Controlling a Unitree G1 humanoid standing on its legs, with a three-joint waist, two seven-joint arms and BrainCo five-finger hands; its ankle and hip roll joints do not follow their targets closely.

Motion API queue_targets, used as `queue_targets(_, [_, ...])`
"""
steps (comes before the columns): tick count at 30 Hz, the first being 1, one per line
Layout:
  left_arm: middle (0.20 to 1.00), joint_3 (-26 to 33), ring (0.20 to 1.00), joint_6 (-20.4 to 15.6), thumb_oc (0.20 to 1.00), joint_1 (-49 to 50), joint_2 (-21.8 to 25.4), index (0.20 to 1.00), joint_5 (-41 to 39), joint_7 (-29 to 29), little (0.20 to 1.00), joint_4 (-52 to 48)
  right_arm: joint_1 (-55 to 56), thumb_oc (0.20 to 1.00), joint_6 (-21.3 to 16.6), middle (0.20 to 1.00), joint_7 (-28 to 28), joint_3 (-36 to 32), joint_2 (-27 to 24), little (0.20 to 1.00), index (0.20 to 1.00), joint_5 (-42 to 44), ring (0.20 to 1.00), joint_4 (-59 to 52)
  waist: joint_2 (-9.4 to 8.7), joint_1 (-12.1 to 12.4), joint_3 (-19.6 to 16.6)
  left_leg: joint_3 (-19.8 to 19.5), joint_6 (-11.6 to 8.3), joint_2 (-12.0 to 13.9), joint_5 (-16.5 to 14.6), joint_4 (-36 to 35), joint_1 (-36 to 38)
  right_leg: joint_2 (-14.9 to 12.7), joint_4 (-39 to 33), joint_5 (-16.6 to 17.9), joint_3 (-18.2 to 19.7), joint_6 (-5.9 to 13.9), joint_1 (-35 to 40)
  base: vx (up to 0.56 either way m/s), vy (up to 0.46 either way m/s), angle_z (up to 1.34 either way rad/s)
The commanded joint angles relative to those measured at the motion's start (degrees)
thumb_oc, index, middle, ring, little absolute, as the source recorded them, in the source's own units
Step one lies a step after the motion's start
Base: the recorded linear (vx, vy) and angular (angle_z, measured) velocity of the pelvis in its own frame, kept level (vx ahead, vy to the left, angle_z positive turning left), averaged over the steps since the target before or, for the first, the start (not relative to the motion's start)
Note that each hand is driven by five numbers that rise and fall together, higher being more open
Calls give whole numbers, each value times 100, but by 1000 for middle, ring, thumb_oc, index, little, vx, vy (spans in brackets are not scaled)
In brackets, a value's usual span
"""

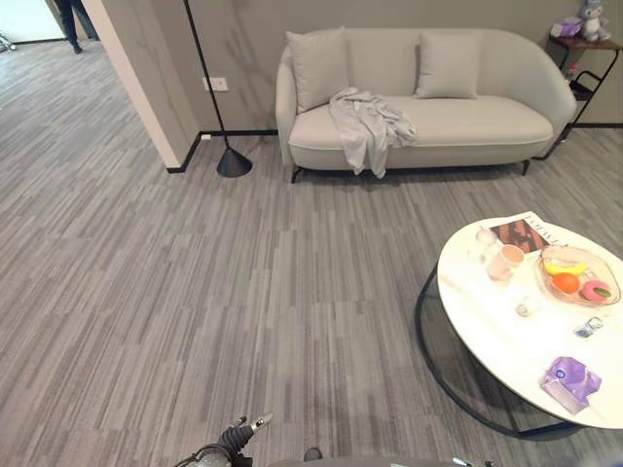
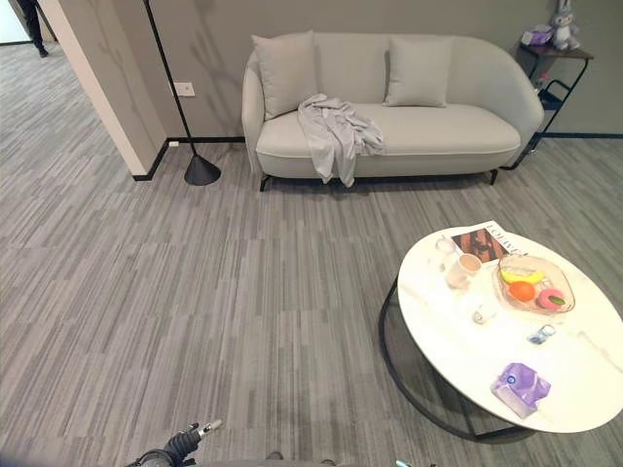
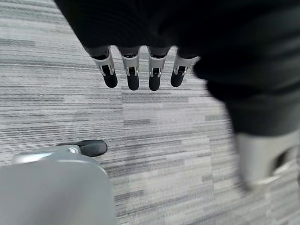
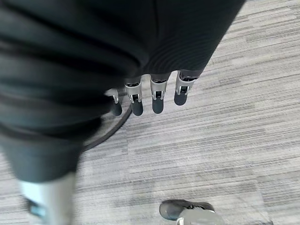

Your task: Hang the clothes on the sofa on the clothes rack.

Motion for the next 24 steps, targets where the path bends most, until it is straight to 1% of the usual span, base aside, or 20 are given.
queue_targets(1, [1000, 149, 1000, -141, 1000, -318, 33, 1000, -33, -77, 1000, 264, -288, 1000, -105, 1000, 10, 60, -195, 1000, 1000, 16, 1000, 193, -161, -13, 16, -447, -372, 39, -463, -188, 353, -406, -406, 275, 168, 683, 176, 0, 0, 0])
queue_targets(8, [1000, 185, 1000, -146, 1000, -317, 58, 1000, -42, -63, 1000, 266, -301, 1000, -104, 1000, 12, 75, -188, 1000, 1000, -9, 1000, 175, -155, 30, -6, -498, -373, 31, -453, -188, 352, -440, -406, 266, 79, 679, 207, -3, 12, 5])
queue_targets(15, [1000, 164, 1000, -141, 1000, -307, 74, 1000, 56, -84, 1000, 330, -336, 1000, -99, 1000, 11, 88, -205, 1000, 1000, -40, 1000, 177, -142, 53, -24, -487, -368, 30, -464, -188, 360, -452, -406, 275, 66, 685, 221, 0, 0, 0])
queue_targets(24, [1000, 87, 1000, -128, 1000, -314, 62, 1000, 279, -102, 1000, 458, -351, 1000, -108, 1000, 29, 98, -179, 1000, 1000, -24, 1000, 282, -132, 8, -39, -467, -381, 49, -476, -188, 395, -437, -406, 253, 95, 657, 245, 6, -9, 0])
